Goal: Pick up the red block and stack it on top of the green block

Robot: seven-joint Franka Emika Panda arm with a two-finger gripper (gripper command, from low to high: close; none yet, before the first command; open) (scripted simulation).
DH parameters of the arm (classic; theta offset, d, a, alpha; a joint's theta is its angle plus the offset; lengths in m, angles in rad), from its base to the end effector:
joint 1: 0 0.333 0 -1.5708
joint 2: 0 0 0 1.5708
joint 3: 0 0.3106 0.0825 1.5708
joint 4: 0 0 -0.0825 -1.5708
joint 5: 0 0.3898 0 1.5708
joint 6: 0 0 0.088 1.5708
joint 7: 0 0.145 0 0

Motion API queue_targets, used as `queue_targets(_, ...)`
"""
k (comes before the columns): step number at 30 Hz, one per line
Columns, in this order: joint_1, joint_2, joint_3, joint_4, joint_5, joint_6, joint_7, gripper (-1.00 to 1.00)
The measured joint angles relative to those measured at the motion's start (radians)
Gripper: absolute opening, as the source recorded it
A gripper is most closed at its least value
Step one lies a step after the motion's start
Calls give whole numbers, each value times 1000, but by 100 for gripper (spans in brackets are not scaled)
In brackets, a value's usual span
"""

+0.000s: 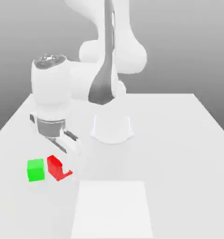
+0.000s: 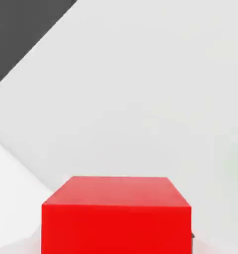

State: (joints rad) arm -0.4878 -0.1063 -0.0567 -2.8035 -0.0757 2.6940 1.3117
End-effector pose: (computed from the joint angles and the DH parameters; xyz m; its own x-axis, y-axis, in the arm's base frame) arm 0.3250 -0.1942 0.1888 -0.2149 -0.9763 0.0246 -0.9765 0.2152 0.0107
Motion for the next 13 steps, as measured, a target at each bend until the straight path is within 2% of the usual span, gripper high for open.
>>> queue_targets(4,-109,-45,-105,-44,11,4,0,-100)
queue_targets(10,-117,150,-100,-42,106,195,-66,-100)
queue_targets(11,-120,169,-95,-41,118,213,-74,100)
queue_targets(13,-120,169,-95,-41,118,213,-74,100)
